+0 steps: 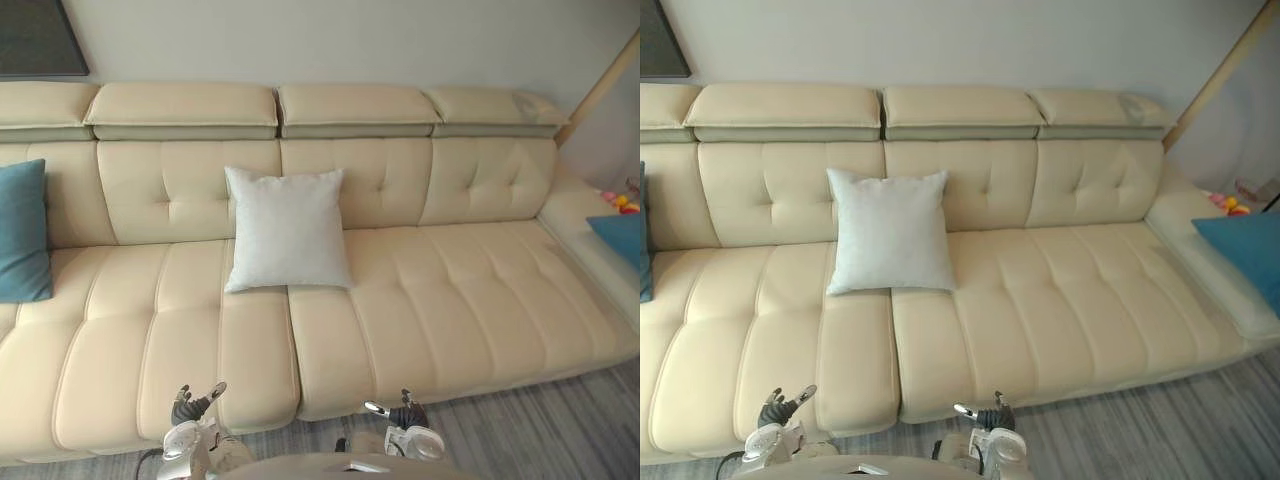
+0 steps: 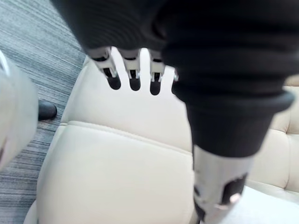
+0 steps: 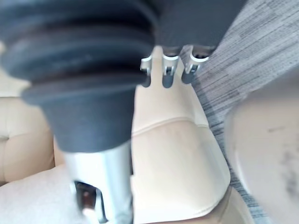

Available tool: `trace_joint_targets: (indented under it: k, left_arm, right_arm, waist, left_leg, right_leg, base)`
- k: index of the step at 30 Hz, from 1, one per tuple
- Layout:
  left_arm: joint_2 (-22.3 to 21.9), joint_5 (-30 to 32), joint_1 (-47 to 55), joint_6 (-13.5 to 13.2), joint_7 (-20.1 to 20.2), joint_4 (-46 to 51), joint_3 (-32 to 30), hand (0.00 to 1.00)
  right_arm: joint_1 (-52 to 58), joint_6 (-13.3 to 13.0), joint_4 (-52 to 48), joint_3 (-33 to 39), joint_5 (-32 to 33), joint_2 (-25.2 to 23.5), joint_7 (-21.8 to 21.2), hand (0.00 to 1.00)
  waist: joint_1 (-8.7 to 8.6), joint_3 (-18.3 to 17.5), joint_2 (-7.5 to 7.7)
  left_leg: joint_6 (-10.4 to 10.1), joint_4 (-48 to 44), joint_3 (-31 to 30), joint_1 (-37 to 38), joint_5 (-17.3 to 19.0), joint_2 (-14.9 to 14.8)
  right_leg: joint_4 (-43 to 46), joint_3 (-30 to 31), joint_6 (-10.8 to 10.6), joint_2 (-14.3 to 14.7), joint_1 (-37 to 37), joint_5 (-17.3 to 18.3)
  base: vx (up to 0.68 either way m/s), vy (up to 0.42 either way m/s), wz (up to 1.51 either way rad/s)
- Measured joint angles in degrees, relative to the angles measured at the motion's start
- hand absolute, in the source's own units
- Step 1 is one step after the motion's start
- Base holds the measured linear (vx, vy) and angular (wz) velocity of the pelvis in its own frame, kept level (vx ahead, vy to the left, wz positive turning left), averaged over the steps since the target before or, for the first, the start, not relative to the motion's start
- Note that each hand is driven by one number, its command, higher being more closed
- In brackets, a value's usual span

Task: Pick up cushions and gather them together orderly.

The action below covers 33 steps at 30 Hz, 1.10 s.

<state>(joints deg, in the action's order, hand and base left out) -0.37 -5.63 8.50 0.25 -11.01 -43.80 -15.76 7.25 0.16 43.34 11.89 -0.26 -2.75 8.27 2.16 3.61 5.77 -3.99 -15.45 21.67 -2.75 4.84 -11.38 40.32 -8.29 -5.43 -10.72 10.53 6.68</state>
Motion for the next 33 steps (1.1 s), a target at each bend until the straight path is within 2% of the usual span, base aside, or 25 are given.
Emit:
trace_joint_targets:
  k: [1,2,3,4,5,6,7,8,9,10,13,15,16,17,18,19,20,21,22,24,26,28,30,33]
  left_arm:
    - [-0.2,0.0,-0.4,0.5,0.0,-0.9,0.1,0.00]
    - [-0.6,0.0,-0.5,0.7,0.0,-1.2,0.2,0.00]
    - [-1.4,-0.4,0.0,0.4,-0.1,-1.0,-0.1,0.00]
    - [-0.5,-0.5,-0.3,0.5,-0.4,-0.8,-0.1,0.00]
    - [0.3,-0.8,-0.4,0.5,-0.6,-0.9,0.2,0.00]
    - [0.9,-1.0,-1.2,0.6,-1.0,-1.1,0.2,0.00]
    - [0.8,-1.7,-1.9,0.6,-1.4,-1.3,0.8,0.00]
    - [0.7,-2.1,-2.2,0.6,-1.5,-1.5,1.2,0.00]
    - [0.0,-3.3,-2.6,0.6,-1.5,-1.7,2.9,0.00]
    - [-0.3,-3.9,-2.4,0.6,-1.5,-1.7,4.0,0.00]
    - [-0.7,-4.2,-1.2,0.6,-1.5,-1.7,5.1,0.00]
    - [-0.6,-4.1,-0.2,0.6,-1.4,-1.7,6.2,0.00]
    - [-0.2,-4.1,0.0,0.7,-1.4,-1.7,6.7,0.00]
    - [0.7,-3.0,-0.3,0.6,-1.2,-1.7,6.4,0.00]
    - [0.7,-3.0,-0.3,0.6,-1.2,-1.8,6.1,0.00]
    - [0.4,-2.7,0.0,0.6,-1.2,-1.9,5.6,0.00]
    - [0.1,-1.8,0.5,0.6,-1.2,-2.5,5.4,0.00]
    - [-0.1,-1.4,0.7,0.6,-1.1,-2.9,5.2,0.00]
    - [-0.2,-1.4,0.7,0.7,-0.8,-3.3,4.1,0.00]
    - [0.4,-1.1,1.2,0.7,-0.8,-3.8,3.8,0.00]
    - [1.5,-0.1,1.1,1.1,-0.7,-4.9,4.8,0.00]
    - [1.7,1.5,0.5,1.2,-0.7,-5.6,5.5,0.00]
    - [2.3,2.7,-0.5,1.3,-0.7,-7.4,6.0,0.00]
    - [2.2,3.7,-1.2,1.8,0.3,-8.7,7.2,0.00]
  right_arm:
    - [-1.3,0.0,0.7,0.1,-0.1,1.1,0.0,0.00]
    - [-1.5,0.1,1.2,0.2,-0.1,1.9,0.1,0.00]
    - [-3.4,0.1,2.5,0.8,-0.2,3.4,0.6,0.00]
    - [-4.2,0.1,3.0,0.3,-0.2,3.1,0.6,0.00]
    - [-5.3,0.2,3.8,-0.3,-0.2,3.1,0.5,0.00]
    - [-7.0,0.2,4.9,-0.5,-0.2,3.4,0.6,0.00]
    - [-8.9,0.3,4.8,-0.9,-0.2,3.6,0.7,0.00]
    - [-9.4,0.3,4.8,-0.9,-0.2,3.8,0.8,0.00]
    - [-9.4,0.3,4.9,-0.9,-0.1,4.5,1.0,0.00]
    - [-8.5,0.3,4.9,-0.9,-0.1,4.7,1.2,0.00]
    - [-6.9,0.3,4.9,-1.0,0.0,5.3,1.3,0.00]
    - [-6.0,0.3,4.9,-0.7,0.0,5.6,1.9,0.00]
    - [-5.7,0.2,5.1,-0.1,0.0,5.4,2.2,0.00]
    - [-5.8,0.1,6.4,0.8,0.0,5.2,2.2,0.00]
    - [-6.1,0.1,7.2,1.0,0.0,5.4,2.2,0.00]
    - [-5.9,0.2,7.8,2.4,0.0,5.9,2.2,0.00]
    - [-5.1,0.2,7.8,3.0,0.0,6.2,2.2,0.00]
    - [-4.8,0.2,7.8,3.0,0.0,6.4,2.2,0.00]
    - [-4.5,0.4,9.0,3.6,0.0,6.4,2.2,0.00]
    - [-3.6,1.5,11.4,4.7,0.0,4.7,1.8,0.00]
    - [-3.0,2.0,11.9,6.9,0.2,4.2,1.7,0.00]
    - [-2.7,2.1,12.1,7.9,0.3,4.4,1.7,0.00]
    - [-2.5,2.3,12.7,9.6,0.8,4.7,1.8,0.00]
    - [-2.4,2.4,14.1,11.6,1.0,5.6,1.8,0.00]
  waist:
    - [0.72,-0.1,-0.48]
    - [1.24,-0.7,-1.62]
    - [1.94,-1.1,-3.74]
    - [1.66,-1.3,-2.57]
    - [1.78,-1.0,-1.51]
    - [2.19,-0.3,-1.24]
    - [2.38,0.3,-2.20]
    - [2.12,0.6,-2.63]
    - [1.09,1.7,-4.41]
    - [0.92,2.3,-5.25]
    - [0.71,2.8,-6.40]
    - [0.39,3.2,-7.04]
    - [0.24,3.2,-6.06]
    - [0.25,4.1,-4.65]
    - [0.27,4.2,-4.44]
    - [0.26,4.1,-4.67]
    - [0.06,4.1,-6.06]
    - [0.01,4.0,-6.73]
    - [0.14,4.2,-6.49]
    - [-0.10,2.5,-5.26]
    - [-1.32,1.4,-4.16]
    - [-1.96,1.3,-4.29]
    - [-2.51,1.2,-4.42]
    - [-2.68,0.8,-5.83]
  left_leg:
    - [0.5,2.9,-4.2,-1.2,0.4,2.7]
    - [1.0,4.8,-6.2,-1.5,0.1,4.3]
    - [3.4,7.9,-7.1,-2.4,-3.9,4.6]
    - [3.8,7.9,-6.4,-3.0,-5.5,5.9]
    - [3.8,7.6,-5.8,-4.3,-5.8,6.6]
    - [3.5,7.0,-5.1,-5.8,-6.3,6.2]
    - [3.3,6.5,-4.9,-7.8,-7.3,5.7]
    - [3.2,6.4,-5.4,-8.2,-7.8,5.6]
    - [3.0,6.4,-7.1,-8.1,-8.7,4.9]
    - [2.6,6.9,-8.1,-7.4,-9.2,4.7]
    - [1.6,9.9,-8.7,-5.6,-11.0,4.4]
    - [0.0,13.4,-9.4,-4.2,-12.1,4.4]
    - [-1.4,13.3,-9.6,-4.6,-11.0,4.8]
    - [1.2,4.1,-10.6,-7.1,-8.8,6.0]
    - [2.3,-0.2,-10.9,-7.3,-7.5,6.5]
    - [2.8,-7.0,-11.0,-5.9,-1.9,7.3]
    - [0.9,-6.9,-12.4,-3.0,3.3,6.8]
    - [0.3,-5.5,-13.4,-1.8,5.1,6.7]
    - [0.0,-4.0,-12.9,-0.6,6.3,7.1]
    - [-0.1,1.3,-9.6,1.1,6.3,8.6]
    - [0.0,6.9,-8.4,3.0,4.8,10.2]
    - [0.3,9.5,-8.4,4.0,2.9,10.8]
    - [0.5,10.8,-8.2,5.9,1.5,10.7]
    - [1.3,11.4,-6.5,7.9,0.6,10.2]
  right_leg:
    - [-4.9,-0.3,-0.1,1.0,-0.9,-0.5]
    - [-10.4,0.7,-0.6,1.8,-2.4,-0.8]
    - [-9.6,2.6,0.7,3.0,-4.8,2.1]
    - [-10.1,3.1,-0.1,2.1,-6.2,3.1]
    - [-15.7,3.4,-0.6,1.7,-8.5,5.0]
    - [-21.3,2.9,-0.7,2.2,-9.8,5.4]
    - [-27.7,2.6,-0.4,3.1,-11.1,5.1]
    - [-28.9,2.4,-0.5,3.3,-11.7,5.0]
    - [-29.9,1.1,-0.1,4.1,-13.1,4.0]
    - [-30.2,0.6,0.0,4.6,-13.7,4.0]
    - [-29.6,0.2,0.6,5.3,-13.9,4.0]
    - [-28.8,0.0,1.3,5.9,-13.3,3.4]
    - [-29.3,0.1,1.9,4.7,-12.5,2.4]
    - [-28.8,0.8,1.7,3.0,-11.1,1.8]
    - [-28.6,1.5,1.5,2.5,-10.9,1.6]
    - [-28.6,3.4,0.9,1.6,-10.5,1.1]
    - [-29.0,5.3,0.6,2.5,-10.3,0.7]
    - [-29.1,6.2,0.4,3.2,-10.2,0.5]
    - [-29.2,8.4,0.0,3.3,-9.8,0.3]
    - [-31.4,10.4,0.4,2.5,-9.3,-1.8]
    - [-34.9,10.7,2.0,2.7,-9.7,-3.8]
    - [-36.9,10.7,2.0,2.5,-10.4,-5.2]
    - [-37.3,10.7,0.9,2.8,-11.3,-5.7]
    - [-38.3,12.0,0.2,4.0,-11.9,-6.4]
  base:
    - [-0.07,-0.026,-0.13]
    - [-0.10,0.129,-0.48]
    - [-0.09,0.089,-0.41]
    - [-0.05,0.020,-0.48]
    - [-0.09,-0.124,-0.32]
    - [-0.16,-0.110,-0.45]
    - [-0.24,-0.106,-0.32]
    - [-0.28,-0.076,0.11]
    - [-0.24,-0.058,0.38]
    - [-0.26,-0.039,0.37]
    - [-0.25,-0.016,0.06]
    - [-0.26,0.017,-0.02]
    - [-0.16,0.083,-0.14]
    - [-0.15,0.096,-0.24]
    - [-0.14,0.102,-0.48]
    - [-0.14,0.137,-0.68]
    - [-0.14,0.169,-0.73]
    - [-0.12,0.216,-0.77]
    - [-0.11,0.176,-0.87]
    - [-0.06,0.114,-0.81]
    - [0.03,0.084,-0.49]
    - [0.05,0.025,-0.16]
    - [0.10,-0.013,-0.07]
    - [0.13,-0.044,-0.34]
